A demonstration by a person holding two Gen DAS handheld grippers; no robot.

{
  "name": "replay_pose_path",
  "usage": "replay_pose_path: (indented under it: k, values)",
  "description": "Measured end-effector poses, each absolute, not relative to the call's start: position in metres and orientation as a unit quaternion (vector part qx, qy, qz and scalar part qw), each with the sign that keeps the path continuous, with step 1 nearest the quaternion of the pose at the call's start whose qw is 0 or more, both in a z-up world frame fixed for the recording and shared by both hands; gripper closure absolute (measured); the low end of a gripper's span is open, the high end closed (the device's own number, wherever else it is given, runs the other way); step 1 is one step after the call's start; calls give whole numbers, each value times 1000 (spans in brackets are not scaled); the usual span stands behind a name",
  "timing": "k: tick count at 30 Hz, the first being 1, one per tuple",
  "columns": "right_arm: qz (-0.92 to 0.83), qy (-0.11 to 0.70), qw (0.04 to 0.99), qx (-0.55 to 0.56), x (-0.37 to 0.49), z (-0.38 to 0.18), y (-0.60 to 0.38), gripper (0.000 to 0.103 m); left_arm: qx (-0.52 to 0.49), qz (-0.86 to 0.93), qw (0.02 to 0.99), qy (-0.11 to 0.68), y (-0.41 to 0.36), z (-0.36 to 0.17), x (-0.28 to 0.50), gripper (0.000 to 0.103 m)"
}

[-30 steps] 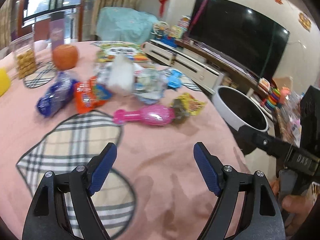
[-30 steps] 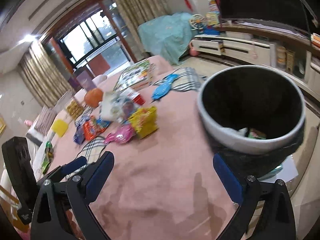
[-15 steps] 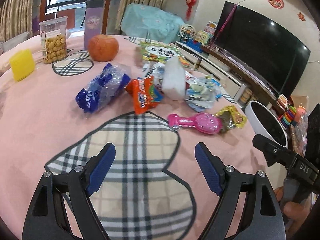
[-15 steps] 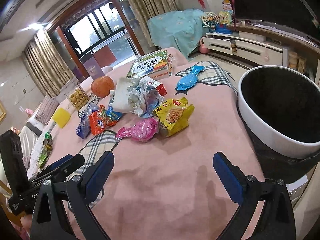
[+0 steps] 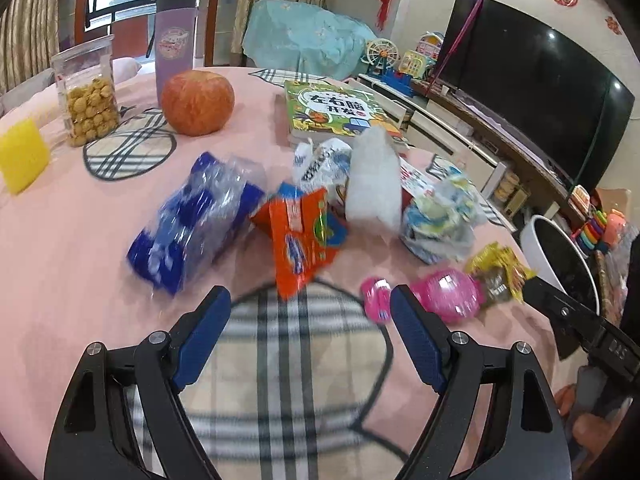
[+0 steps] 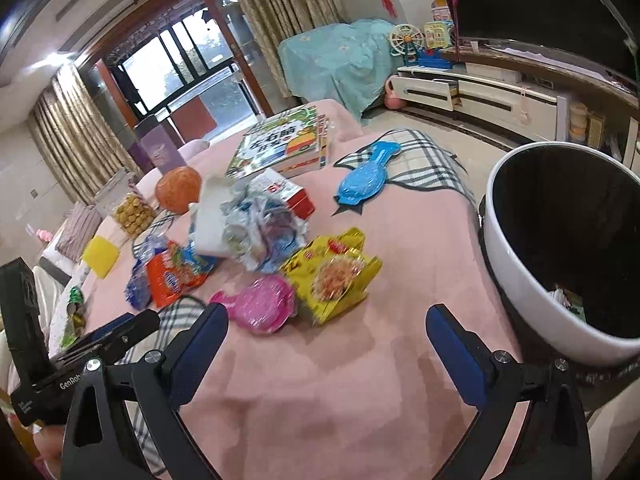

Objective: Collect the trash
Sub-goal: 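Grasp the orange snack bag with the left gripper while the right grasps the yellow noodle bag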

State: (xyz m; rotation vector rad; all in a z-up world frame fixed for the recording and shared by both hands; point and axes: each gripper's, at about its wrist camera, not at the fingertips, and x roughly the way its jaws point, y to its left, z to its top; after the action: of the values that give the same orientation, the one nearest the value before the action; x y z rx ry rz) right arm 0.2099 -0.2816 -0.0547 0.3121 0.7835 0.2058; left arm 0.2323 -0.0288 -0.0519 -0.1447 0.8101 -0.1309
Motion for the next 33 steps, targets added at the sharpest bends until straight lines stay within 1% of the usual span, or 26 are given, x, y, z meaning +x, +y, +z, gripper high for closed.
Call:
replay_pose_path:
  k: [5, 7, 8, 9, 10, 11, 12, 13, 15, 16, 18, 19, 26, 33]
  values:
    - [102, 383, 905, 156, 226, -58, -282, 3, -82, -50, 913, 396, -29, -57, 258, 20]
    - [100, 387, 904, 154, 229, -62, -280, 4, -80, -48, 912, 399, -32, -62, 265, 24]
    - [101, 389, 903, 153, 231, -63, -280, 5, -77, -47, 912, 401, -33, -64, 267, 35]
    - [103, 390, 902, 153, 232, -65, -280, 9, -74, -49, 909, 407, -35, -67, 269, 49]
    - [104, 391, 901, 153, 233, -67, -280, 12, -72, -52, 905, 416, -37, -71, 271, 58]
    - [105, 393, 901, 152, 233, -68, -281, 20, -71, -53, 903, 420, -38, -72, 272, 74]
    - [104, 395, 900, 152, 234, -70, -281, 29, -69, -54, 903, 421, -39, -74, 272, 81]
    - [102, 398, 899, 154, 234, -72, -282, 35, -70, -57, 903, 420, -39, -74, 270, 82]
    - [99, 402, 897, 158, 233, -75, -287, 62, -71, -59, 906, 412, -38, -71, 265, 85]
    - [99, 402, 896, 160, 232, -76, -289, 67, -70, -60, 909, 407, -37, -69, 261, 85]
    - [102, 398, 896, 165, 228, -76, -293, 84, -69, -61, 912, 399, -36, -66, 252, 85]
    - [104, 395, 898, 166, 226, -75, -295, 85, -70, -62, 913, 396, -34, -65, 246, 85]
    - [107, 381, 904, 164, 210, -64, -298, 86, -85, -78, 915, 387, -31, -57, 211, 86]
    - [117, 369, 908, 160, 191, -52, -301, 86, -84, -120, 913, 380, -50, -46, 182, 86]
